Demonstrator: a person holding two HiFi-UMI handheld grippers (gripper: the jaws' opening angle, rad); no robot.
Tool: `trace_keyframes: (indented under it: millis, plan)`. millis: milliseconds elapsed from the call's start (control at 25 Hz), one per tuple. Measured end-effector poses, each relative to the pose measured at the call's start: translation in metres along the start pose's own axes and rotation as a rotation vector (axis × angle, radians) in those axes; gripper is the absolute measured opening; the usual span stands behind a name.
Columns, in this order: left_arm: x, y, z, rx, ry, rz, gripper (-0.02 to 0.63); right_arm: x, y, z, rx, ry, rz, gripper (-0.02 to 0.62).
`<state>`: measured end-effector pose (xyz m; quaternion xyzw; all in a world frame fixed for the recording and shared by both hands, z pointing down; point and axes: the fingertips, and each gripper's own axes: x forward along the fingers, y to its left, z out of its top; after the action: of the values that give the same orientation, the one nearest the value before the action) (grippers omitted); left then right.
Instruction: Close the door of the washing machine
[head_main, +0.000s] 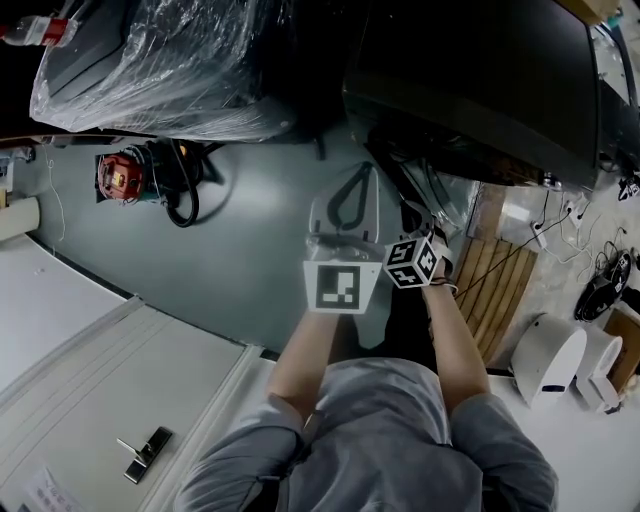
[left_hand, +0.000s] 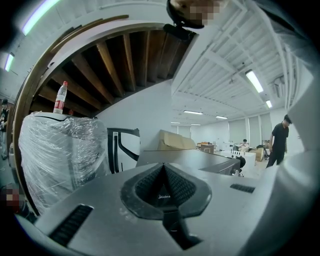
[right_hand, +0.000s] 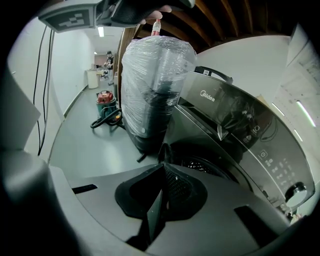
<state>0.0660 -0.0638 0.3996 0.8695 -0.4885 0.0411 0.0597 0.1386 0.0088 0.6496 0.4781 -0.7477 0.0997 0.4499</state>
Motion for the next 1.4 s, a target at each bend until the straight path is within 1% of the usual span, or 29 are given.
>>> trace_keyframes:
  millis: [200, 320, 440, 520, 560, 640, 680, 760, 920, 1040, 1160, 1280, 1400]
  plan:
    - [0.007, -0.006, -0.001, -0.006, 0.001, -0.009, -0.002, 0.001, -0.014, -0.004, -0.046, 0.003, -0.057, 0.000]
    - [0.009, -0.010, -0.003, -0.004, 0.007, -0.017, -0.002, 0.000, -0.022, -0.006, -0.040, 0.000, -0.089, 0.002]
    - [0.011, -0.016, -0.006, -0.001, 0.015, -0.031, -0.002, -0.013, -0.035, -0.011, 0.036, -0.051, -0.166, 0.002]
    - [0.014, -0.020, -0.010, -0.003, 0.028, -0.040, -0.002, -0.029, -0.045, -0.021, 0.099, -0.101, -0.236, 0.002]
    - [0.015, -0.023, -0.012, -0.004, 0.032, -0.044, -0.002, -0.037, -0.046, -0.028, 0.133, -0.123, -0.255, 0.002]
    - [0.018, -0.029, -0.015, -0.010, 0.036, -0.053, -0.002, -0.051, -0.041, -0.050, 0.202, -0.149, -0.261, 0.000]
    - [0.020, -0.032, -0.016, -0.011, 0.037, -0.058, -0.002, -0.057, -0.037, -0.063, 0.231, -0.146, -0.260, 0.000]
    - [0.023, -0.038, -0.020, -0.009, 0.044, -0.070, -0.002, -0.063, -0.027, -0.095, 0.275, -0.101, -0.258, 0.000]
    - [0.026, -0.050, -0.024, -0.013, 0.051, -0.083, -0.002, -0.064, -0.010, -0.160, 0.337, 0.052, -0.239, -0.001]
    - [0.028, -0.057, -0.028, 0.003, 0.058, -0.096, -0.002, -0.066, -0.004, -0.191, 0.394, 0.119, -0.248, -0.002]
    - [0.028, -0.062, -0.032, 0.002, 0.068, -0.100, -0.002, -0.066, -0.007, -0.202, 0.444, 0.134, -0.263, -0.001]
    - [0.028, -0.066, -0.035, 0.012, 0.070, -0.104, -0.002, -0.065, -0.010, -0.202, 0.467, 0.123, -0.272, 0.000]
    - [0.030, -0.072, -0.034, 0.000, 0.068, -0.102, -0.002, -0.063, -0.018, -0.203, 0.501, 0.112, -0.288, -0.002]
